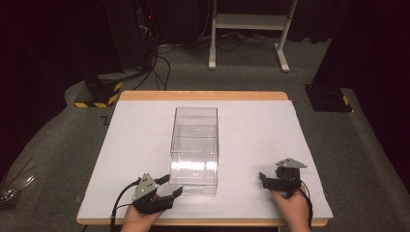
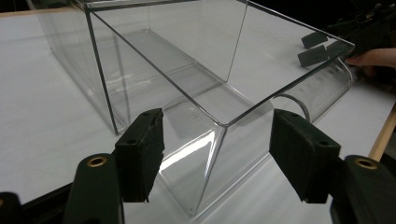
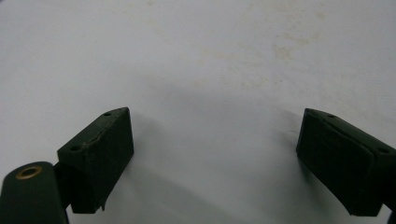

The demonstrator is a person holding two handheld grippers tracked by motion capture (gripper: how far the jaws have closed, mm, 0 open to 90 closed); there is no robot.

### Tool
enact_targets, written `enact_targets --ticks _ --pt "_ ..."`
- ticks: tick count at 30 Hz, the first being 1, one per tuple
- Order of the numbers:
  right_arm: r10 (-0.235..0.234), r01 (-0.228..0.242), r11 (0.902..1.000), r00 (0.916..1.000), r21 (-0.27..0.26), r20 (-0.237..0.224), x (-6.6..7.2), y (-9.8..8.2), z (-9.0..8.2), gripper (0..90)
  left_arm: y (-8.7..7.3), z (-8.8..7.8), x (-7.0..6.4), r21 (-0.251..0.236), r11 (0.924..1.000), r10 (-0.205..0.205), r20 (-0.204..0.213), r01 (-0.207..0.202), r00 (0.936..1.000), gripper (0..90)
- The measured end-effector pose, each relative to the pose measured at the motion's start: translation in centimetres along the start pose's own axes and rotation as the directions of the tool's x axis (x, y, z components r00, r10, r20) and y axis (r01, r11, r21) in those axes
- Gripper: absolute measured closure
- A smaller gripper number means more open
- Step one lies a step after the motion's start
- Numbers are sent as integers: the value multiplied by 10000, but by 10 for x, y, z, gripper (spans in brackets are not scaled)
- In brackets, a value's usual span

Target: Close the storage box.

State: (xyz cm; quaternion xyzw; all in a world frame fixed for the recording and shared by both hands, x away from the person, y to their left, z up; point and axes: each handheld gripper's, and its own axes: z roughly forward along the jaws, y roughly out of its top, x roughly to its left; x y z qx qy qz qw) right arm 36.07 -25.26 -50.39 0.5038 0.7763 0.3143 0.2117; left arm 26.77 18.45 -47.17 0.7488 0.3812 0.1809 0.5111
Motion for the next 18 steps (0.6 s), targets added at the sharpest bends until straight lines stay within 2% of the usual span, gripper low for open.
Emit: enact_targets --ticks 3,13,18 --pt "-21 21 10000 10000 -7 -1 0 0 0 108 1 0 1 -106 9999 -75 24 75 10000 365" --pt "-20 20 10000 10000 -8 -2 0 0 0 108 3 2 4 -147 9998 151 -95 -153 9998 401" --pt "8 -8 10000 10000 -6 -9 0 0 0 108 5 5 8 -154 9998 96 -147 -98 9998 400"
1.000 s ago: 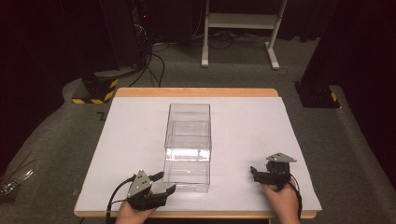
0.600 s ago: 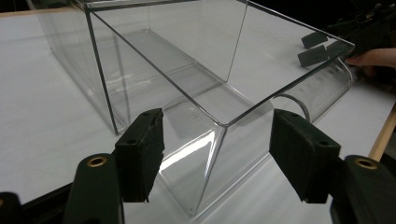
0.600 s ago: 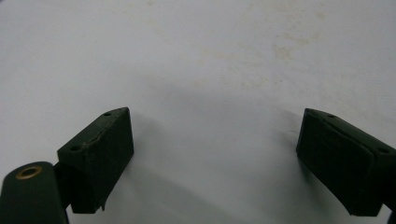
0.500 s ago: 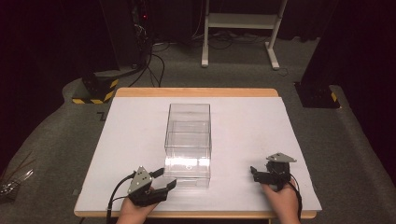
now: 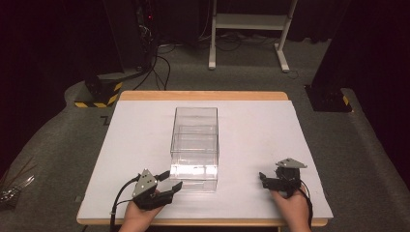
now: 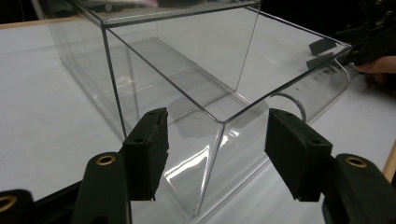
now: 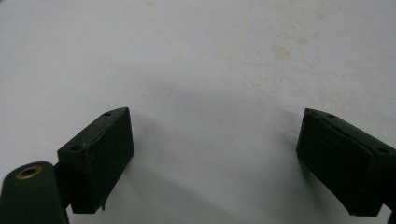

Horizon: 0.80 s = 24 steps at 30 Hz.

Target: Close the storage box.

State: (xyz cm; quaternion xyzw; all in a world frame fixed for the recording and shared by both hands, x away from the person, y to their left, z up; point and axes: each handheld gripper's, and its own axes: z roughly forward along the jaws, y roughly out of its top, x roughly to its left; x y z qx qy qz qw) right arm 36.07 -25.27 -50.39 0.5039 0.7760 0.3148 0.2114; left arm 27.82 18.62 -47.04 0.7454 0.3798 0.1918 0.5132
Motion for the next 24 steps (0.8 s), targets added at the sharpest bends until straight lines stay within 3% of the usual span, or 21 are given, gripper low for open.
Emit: enact_targets --ticks 6,8,12,17,24 --pt "5 -5 10000 10000 -7 1 0 0 0 108 1 5 2 36 10000 16 -105 -16 9999 387" --pt "9 -9 10000 10000 -9 -4 0 0 0 108 1 6 1 56 9998 207 -330 -205 9992 352" --pt "7 -7 10000 10000 -11 -4 0 0 0 109 2 8 1 181 9996 233 -340 -227 9991 310" --pt "11 -11 10000 10000 -11 -5 0 0 0 109 4 9 0 179 9987 491 -517 -482 9975 371" --pt "12 -12 10000 10000 -11 -11 0 0 0 109 8 13 10 105 9998 167 -435 -162 9989 433"
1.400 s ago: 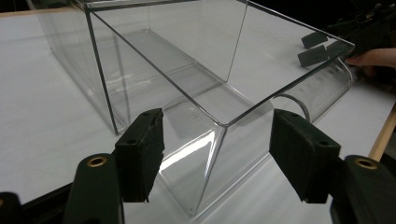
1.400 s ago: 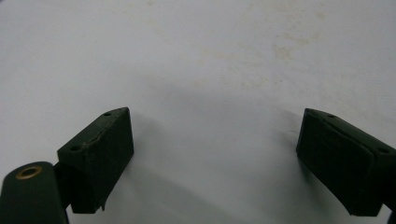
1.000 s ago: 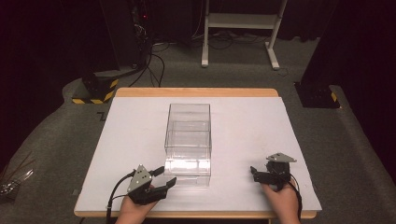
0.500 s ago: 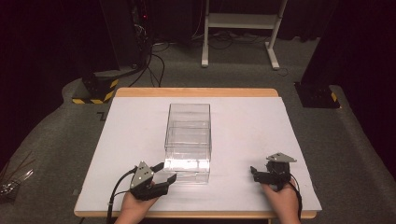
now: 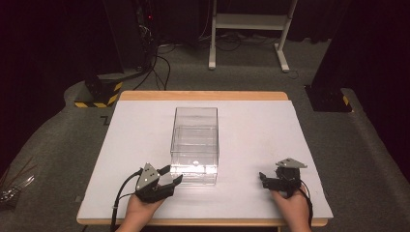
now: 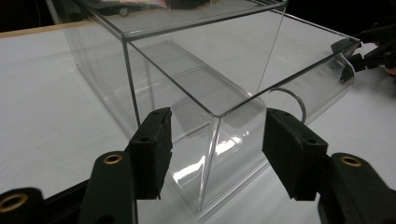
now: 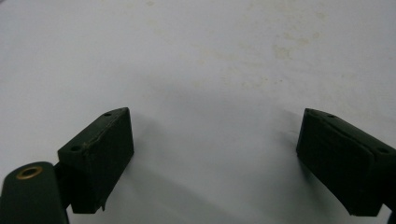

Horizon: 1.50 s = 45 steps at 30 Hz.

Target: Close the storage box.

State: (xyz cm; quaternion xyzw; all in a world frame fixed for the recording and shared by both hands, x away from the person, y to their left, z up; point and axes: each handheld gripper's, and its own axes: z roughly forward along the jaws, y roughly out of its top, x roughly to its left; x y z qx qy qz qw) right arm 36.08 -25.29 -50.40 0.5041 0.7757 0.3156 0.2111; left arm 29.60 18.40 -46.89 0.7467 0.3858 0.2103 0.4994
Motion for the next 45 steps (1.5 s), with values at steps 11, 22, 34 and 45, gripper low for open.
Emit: enact_targets --ticks 11,22,34,45 --pt "-1 1 10000 10000 -1 3 0 0 0 109 4 9 5 18 9997 -224 -690 226 9974 280" --pt "0 0 10000 10000 0 3 0 0 0 109 8 20 15 184 9974 -682 -817 699 9943 234" --pt "-3 3 10000 10000 -1 1 0 0 0 109 15 31 23 264 9975 -633 -947 661 9935 254" --pt "-2 2 10000 10000 -2 -2 0 0 0 109 18 43 28 375 9960 -765 -1090 810 9911 275"
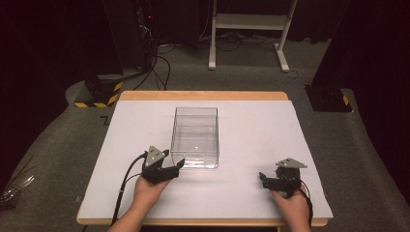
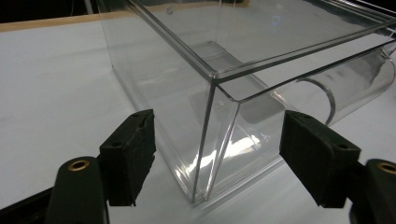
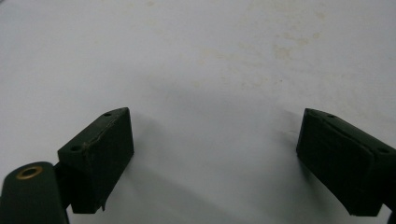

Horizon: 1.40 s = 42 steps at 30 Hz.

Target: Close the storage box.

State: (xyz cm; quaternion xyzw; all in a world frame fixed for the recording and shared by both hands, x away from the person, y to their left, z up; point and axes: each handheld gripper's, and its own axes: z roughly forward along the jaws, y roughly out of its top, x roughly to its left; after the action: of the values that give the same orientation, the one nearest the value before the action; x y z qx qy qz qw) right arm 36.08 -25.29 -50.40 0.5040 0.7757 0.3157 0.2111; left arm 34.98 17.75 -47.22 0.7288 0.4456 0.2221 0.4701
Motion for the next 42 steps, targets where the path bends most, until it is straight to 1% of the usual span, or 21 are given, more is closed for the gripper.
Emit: enact_targets --ticks 3,7,11,15,19,21,23,24,25,29,31,32,35,39,42 --pt "2 -2 10000 10000 2 1 0 0 0 109 2 3 0 12 10000 61 -104 -61 9999 291" --pt "3 -3 10000 10000 2 0 0 0 0 109 4 6 1 40 10000 -69 -178 70 9998 302" --pt "5 -5 10000 10000 2 -2 0 0 0 109 6 9 1 101 9999 -29 -279 32 9996 323" --pt "7 -7 10000 10000 5 -20 0 0 0 108 6 11 1 138 9998 -101 -401 107 9991 350" --pt "5 -5 10000 10000 -2 -12 0 0 0 108 5 13 3 323 9994 -139 -601 159 9981 376" --pt "7 -7 10000 10000 8 -21 0 0 0 108 5 12 3 341 9993 -103 -726 128 9973 404" --pt "-11 11 10000 10000 3 -12 0 0 0 108 6 12 5 359 9992 -151 -924 185 9956 436" --pt "-11 11 10000 10000 2 -10 0 0 0 108 6 12 5 344 9988 -300 -979 335 9947 442" --pt "-12 12 10000 10000 1 -4 0 0 0 108 6 12 6 359 9987 -334 -926 369 9951 446" --pt "-18 18 10000 10000 3 8 0 0 0 107 5 12 5 297 9990 -293 -981 323 9948 454" --pt "-14 14 10000 10000 2 4 0 0 0 107 5 11 5 170 9987 -461 -968 479 9942 453" --pt "2 -2 10000 10000 4 3 0 0 0 108 5 9 6 84 9985 -523 -874 532 9948 451" --pt "-1 1 10000 10000 3 5 0 0 0 108 4 6 7 12 9980 -624 -496 626 9968 402" --pt "0 0 10000 10000 -2 0 0 0 0 108 1 1 8 102 9979 -632 -217 635 9978 357" --pt "-2 2 10000 10000 -3 1 0 0 0 108 -2 -6 10 134 9979 -625 -107 627 9980 327"
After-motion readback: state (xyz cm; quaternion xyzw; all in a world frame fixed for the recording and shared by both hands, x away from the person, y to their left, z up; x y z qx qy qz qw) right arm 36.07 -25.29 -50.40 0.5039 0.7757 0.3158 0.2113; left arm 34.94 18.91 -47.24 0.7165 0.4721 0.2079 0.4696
